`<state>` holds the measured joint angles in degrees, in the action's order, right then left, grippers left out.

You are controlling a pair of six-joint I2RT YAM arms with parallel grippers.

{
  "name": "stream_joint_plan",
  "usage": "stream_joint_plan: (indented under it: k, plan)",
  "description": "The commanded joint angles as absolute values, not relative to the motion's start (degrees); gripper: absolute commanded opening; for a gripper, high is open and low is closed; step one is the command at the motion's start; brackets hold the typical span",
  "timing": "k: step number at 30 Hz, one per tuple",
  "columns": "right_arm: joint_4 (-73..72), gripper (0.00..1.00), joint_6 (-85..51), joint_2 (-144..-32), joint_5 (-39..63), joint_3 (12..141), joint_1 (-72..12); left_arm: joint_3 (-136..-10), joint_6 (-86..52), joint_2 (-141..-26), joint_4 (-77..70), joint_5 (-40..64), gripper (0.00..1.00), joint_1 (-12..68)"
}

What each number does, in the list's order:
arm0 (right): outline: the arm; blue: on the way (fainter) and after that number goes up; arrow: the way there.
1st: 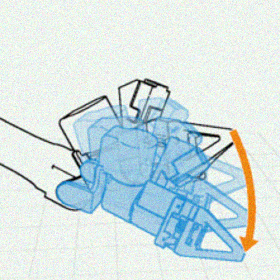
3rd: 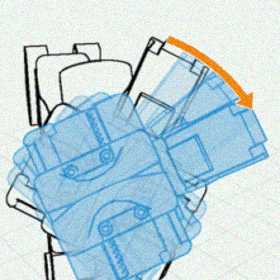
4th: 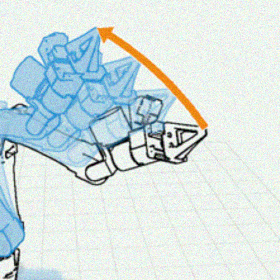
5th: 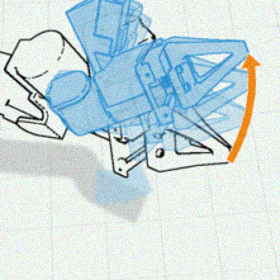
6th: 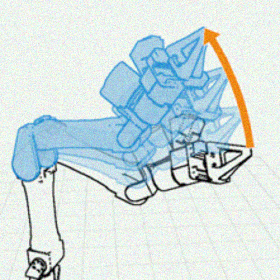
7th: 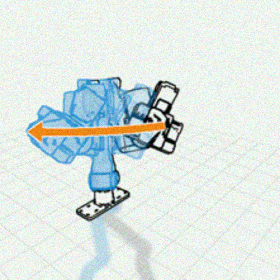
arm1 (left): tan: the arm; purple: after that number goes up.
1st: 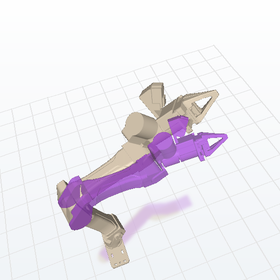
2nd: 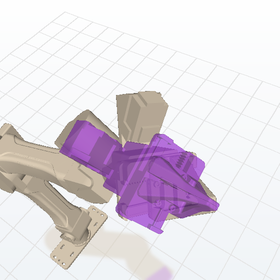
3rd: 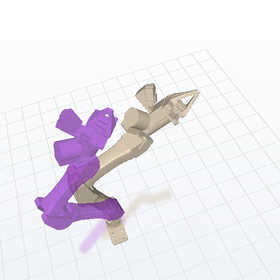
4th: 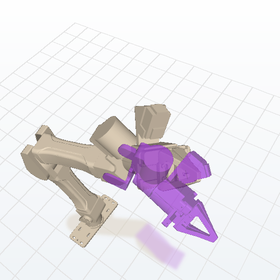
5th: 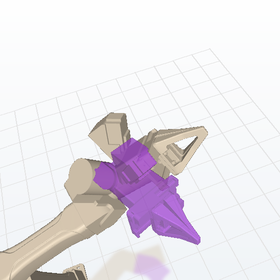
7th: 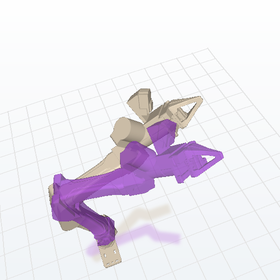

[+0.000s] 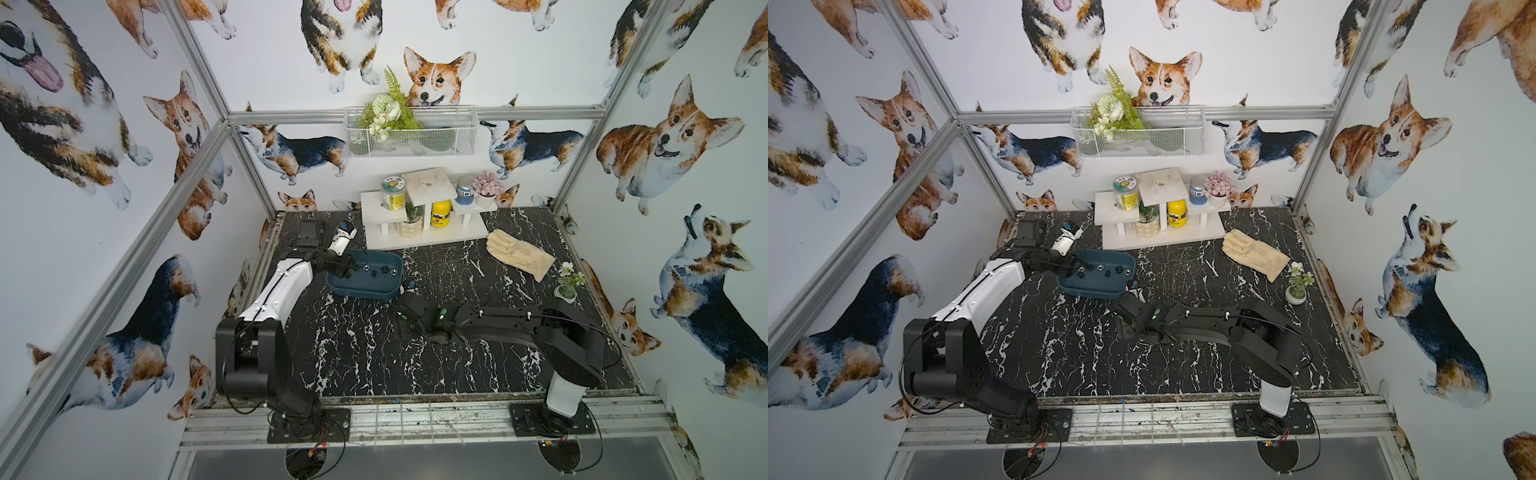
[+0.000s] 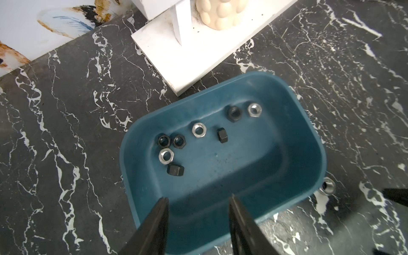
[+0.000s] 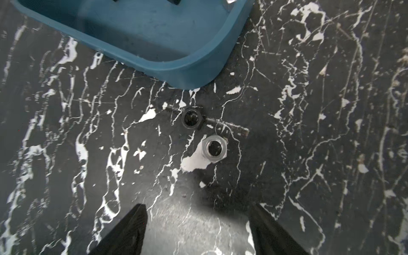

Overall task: Put the nuts on the desktop into the storage box
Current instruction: Place the nut in the storage box, then pick up the nut from the center of the board.

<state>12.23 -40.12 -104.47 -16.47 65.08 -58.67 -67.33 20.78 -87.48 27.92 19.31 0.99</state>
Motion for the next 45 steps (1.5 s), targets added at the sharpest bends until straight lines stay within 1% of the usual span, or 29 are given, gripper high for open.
stream_joint_plan:
  k: [1,3,7,8,9,10,12,19,21,23,25,26,28,30,34,38,41,45]
  plan:
    - [15.58,0.75,-38.27,-107.66,-19.65,67.61,-58.29,-65.5,23.41,-84.76,30.66,23.76,0.51,-0.22]
    - [15.61,0.73,-38.01,-109.56,-19.95,68.74,-58.01,-64.1,24.44,-82.87,32.14,25.51,0.51,-1.03]
    - [15.51,0.64,-38.13,-112.5,-20.27,70.5,-57.01,-59.99,25.76,-78.74,33.05,29.18,0.54,-2.08]
    - [15.32,0.64,-38.13,-113.0,-20.01,70.81,-56.7,-58.78,26.12,-77.65,32.98,29.75,0.55,-2.11]
    - [15.25,0.6,-38.29,-113.46,-19.93,71.13,-56.37,-57.65,26.56,-76.53,32.91,30.28,0.57,-2.14]
    - [14.98,0.58,-38.34,-113.7,-19.85,71.27,-56.25,-56.76,26.9,-75.79,32.79,30.41,0.58,-2.16]
    - [14.55,0.56,-38.27,-114.35,-20.21,71.52,-56.16,-55.37,28.14,-74.49,32.93,30.41,0.59,-2.2]
    - [14.12,0.49,-38.34,-116.23,-20.48,72.35,-56.07,-52.9,30.71,-72.22,33.81,30.35,0.59,-2.15]
    - [13.62,0.42,-38.51,-116.28,-20.49,72.08,-56.06,-52.1,31.32,-71.58,33.75,31.33,0.6,-2.2]
    - [13.69,0.4,-38.76,-116.14,-20.95,71.94,-56.07,-51.62,31.63,-70.95,33.57,32.0,0.6,-2.2]
    - [13.62,0.35,-38.82,-115.86,-21.34,71.72,-56.07,-51.25,32.46,-70.45,33.79,33.02,0.6,-2.2]
    - [13.75,0.31,-38.83,-115.65,-21.36,71.72,-56.01,-51.07,33.12,-70.17,33.86,33.82,0.6,-2.15]
    - [13.94,0.29,-39.23,-115.15,-21.35,71.72,-55.93,-50.89,34.34,-69.8,34.42,35.25,0.6,-2.16]
    - [14.18,0.28,-40.04,-113.94,-20.47,71.42,-55.61,-51.02,35.99,-69.7,35.19,37.51,0.61,-2.1]
    - [12.99,0.24,-41.5,-109.1,-15.69,68.89,-54.49,-51.46,39.04,-69.87,35.72,44.33,0.69,-1.4]
    - [8.52,0.24,-43.42,-100.83,-7.56,62.43,-51.97,-51.08,43.77,-69.57,33.82,51.35,0.76,3.14]
    - [5.14,0.24,-45.38,-94.01,-2.03,56.65,-49.46,-49.95,48.59,-69.13,31.1,55.39,0.83,6.68]
    - [2.08,0.22,-48.38,-85.07,3.94,49.82,-46.31,-51.36,49.22,-73.3,27.62,58.13,0.84,11.28]
